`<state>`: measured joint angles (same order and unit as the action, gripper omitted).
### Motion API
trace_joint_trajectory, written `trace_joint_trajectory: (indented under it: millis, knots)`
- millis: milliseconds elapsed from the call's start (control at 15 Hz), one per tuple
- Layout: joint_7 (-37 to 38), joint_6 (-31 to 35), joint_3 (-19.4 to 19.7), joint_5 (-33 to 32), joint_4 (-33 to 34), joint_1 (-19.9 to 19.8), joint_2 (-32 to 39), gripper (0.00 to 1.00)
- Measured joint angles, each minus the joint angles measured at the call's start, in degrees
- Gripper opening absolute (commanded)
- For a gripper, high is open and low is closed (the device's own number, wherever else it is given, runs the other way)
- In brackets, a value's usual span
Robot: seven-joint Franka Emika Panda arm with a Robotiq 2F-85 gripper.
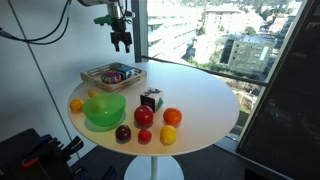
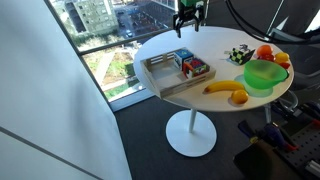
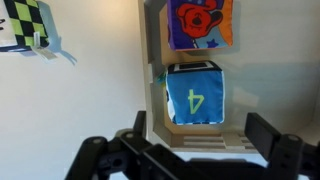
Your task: Pick up the letter with a number image and put it in the wooden tray
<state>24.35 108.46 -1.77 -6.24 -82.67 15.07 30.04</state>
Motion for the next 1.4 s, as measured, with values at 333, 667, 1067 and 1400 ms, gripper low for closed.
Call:
trace_joint_trajectory:
  millis: [333,667,1067,1400]
  knots:
    - [-1.1,-3.6,0.0,0.0,-0.9,-0.3,-2.2,1.0]
    - [-2.7,-4.2,-0.1,0.0,-5.2,-1.3,-5.9,1.0]
    - [-3.8,-5.9,-0.2,0.1,-12.3,-2.4,-13.1,1.0]
    - [-3.8,-8.9,-0.6,1.5,-15.9,-3.4,-19.2,1.0]
